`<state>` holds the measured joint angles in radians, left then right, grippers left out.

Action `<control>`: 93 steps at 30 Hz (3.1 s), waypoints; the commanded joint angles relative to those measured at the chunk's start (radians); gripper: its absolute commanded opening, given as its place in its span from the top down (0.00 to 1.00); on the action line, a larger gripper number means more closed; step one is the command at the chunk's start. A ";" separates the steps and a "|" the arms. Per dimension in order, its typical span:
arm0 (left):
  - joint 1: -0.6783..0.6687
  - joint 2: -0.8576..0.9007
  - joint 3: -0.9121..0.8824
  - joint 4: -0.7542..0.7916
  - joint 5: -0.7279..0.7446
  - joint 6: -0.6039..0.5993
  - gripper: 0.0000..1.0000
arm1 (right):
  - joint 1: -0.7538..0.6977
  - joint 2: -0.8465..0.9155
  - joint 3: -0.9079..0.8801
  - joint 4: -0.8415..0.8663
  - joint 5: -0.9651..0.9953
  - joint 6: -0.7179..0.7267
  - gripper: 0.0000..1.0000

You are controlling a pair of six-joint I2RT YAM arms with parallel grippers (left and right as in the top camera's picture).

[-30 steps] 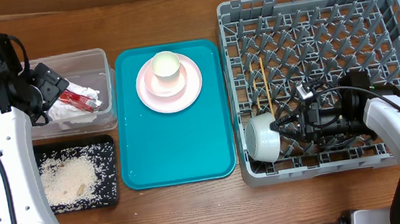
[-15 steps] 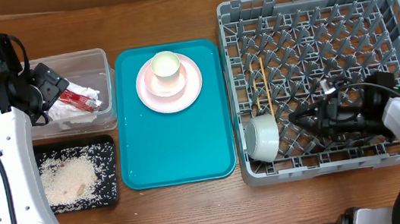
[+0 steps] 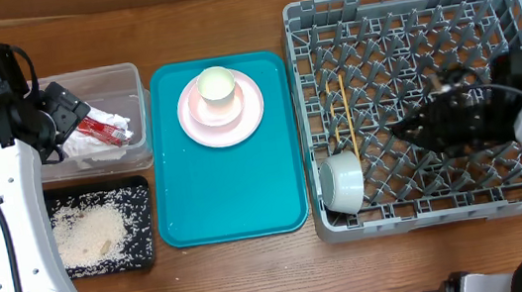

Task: Sort waste into correct bins and load items into the dishwasher
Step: 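Open the right gripper and release the bowl, then lift away, then move the right gripper left to the white cup on the pink plate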

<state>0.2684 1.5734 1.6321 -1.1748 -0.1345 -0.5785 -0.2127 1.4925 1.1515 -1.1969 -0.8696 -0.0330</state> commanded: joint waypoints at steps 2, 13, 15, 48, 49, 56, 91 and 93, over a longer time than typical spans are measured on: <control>0.000 0.003 0.019 0.001 0.004 -0.020 0.00 | 0.173 -0.069 0.034 0.023 0.202 0.097 0.94; 0.000 0.003 0.019 0.001 0.004 -0.020 0.00 | 0.564 -0.070 0.033 0.058 0.498 0.227 0.96; 0.000 0.003 0.019 0.001 0.004 -0.020 0.00 | 0.610 -0.069 0.033 0.059 0.566 0.262 0.96; 0.000 0.003 0.019 0.001 0.004 -0.020 0.00 | 0.695 -0.005 0.195 -0.025 0.893 0.477 0.92; 0.000 0.003 0.019 0.001 0.004 -0.020 0.00 | 0.695 -0.005 0.225 -0.010 0.856 0.470 0.91; 0.000 0.003 0.019 0.001 0.004 -0.020 0.00 | 0.698 -0.005 0.337 0.180 0.744 0.444 0.87; 0.000 0.003 0.019 0.001 0.004 -0.020 0.00 | 0.830 0.573 0.378 1.109 0.867 -0.001 0.34; 0.000 0.003 0.019 0.001 0.004 -0.020 0.00 | 0.836 0.573 0.378 1.110 0.867 -0.001 0.34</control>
<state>0.2684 1.5734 1.6329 -1.1751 -0.1310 -0.5785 0.6106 2.0556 1.4963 -0.0925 -0.0105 -0.0204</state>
